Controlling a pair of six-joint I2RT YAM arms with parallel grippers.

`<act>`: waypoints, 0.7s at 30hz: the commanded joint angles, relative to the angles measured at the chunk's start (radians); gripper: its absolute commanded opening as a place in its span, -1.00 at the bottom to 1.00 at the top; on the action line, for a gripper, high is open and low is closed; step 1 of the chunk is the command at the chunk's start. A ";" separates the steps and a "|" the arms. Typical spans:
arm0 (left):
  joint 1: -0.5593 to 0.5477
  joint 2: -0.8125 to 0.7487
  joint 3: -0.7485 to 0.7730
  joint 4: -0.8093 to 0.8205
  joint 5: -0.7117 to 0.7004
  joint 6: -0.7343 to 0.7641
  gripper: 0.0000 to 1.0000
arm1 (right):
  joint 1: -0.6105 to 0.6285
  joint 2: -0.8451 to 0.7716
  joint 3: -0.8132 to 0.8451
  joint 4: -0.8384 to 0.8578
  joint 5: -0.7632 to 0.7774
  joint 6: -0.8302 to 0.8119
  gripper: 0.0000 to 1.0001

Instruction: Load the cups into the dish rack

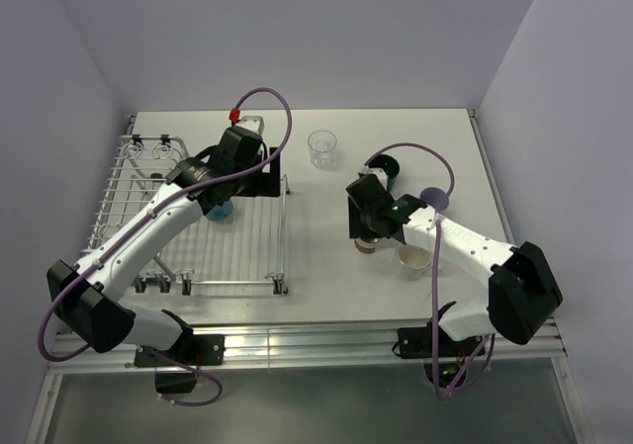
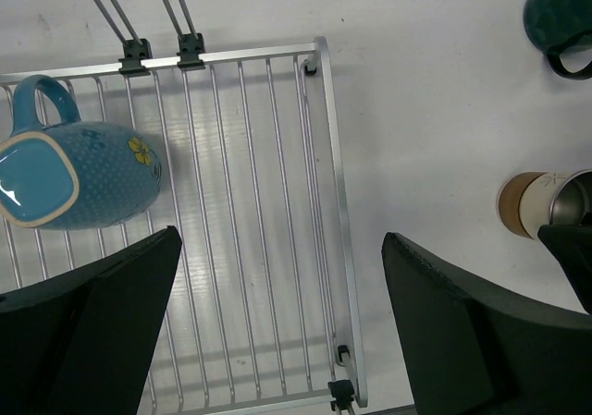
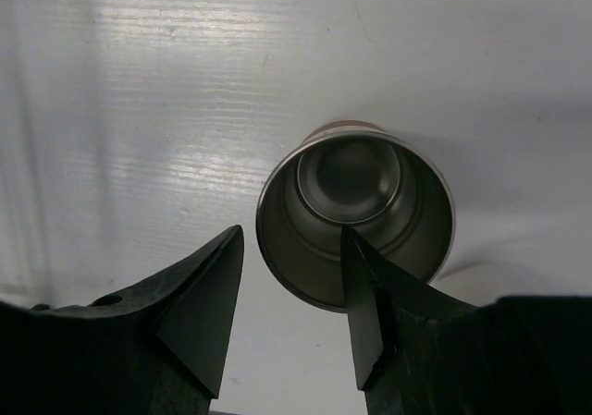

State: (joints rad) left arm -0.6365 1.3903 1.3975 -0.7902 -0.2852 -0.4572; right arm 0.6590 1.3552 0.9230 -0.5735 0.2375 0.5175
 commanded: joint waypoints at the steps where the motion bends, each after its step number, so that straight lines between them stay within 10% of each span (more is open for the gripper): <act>1: -0.006 0.003 -0.003 0.031 0.003 -0.008 0.94 | 0.013 0.022 -0.013 0.066 0.005 0.015 0.07; 9: -0.006 0.009 -0.022 0.037 -0.003 -0.014 0.94 | 0.014 0.093 -0.029 0.100 0.014 0.007 -0.14; 14: -0.008 0.003 -0.032 0.037 -0.006 -0.018 0.93 | 0.014 0.090 -0.001 0.080 0.025 -0.004 -1.00; 21: -0.006 -0.062 -0.041 0.106 0.121 -0.011 0.97 | 0.008 -0.036 0.223 -0.038 -0.044 -0.046 -1.00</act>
State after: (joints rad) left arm -0.6369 1.3926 1.3609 -0.7662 -0.2481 -0.4648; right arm 0.6651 1.4216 0.9993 -0.5949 0.2165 0.4953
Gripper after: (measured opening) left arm 0.981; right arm 0.088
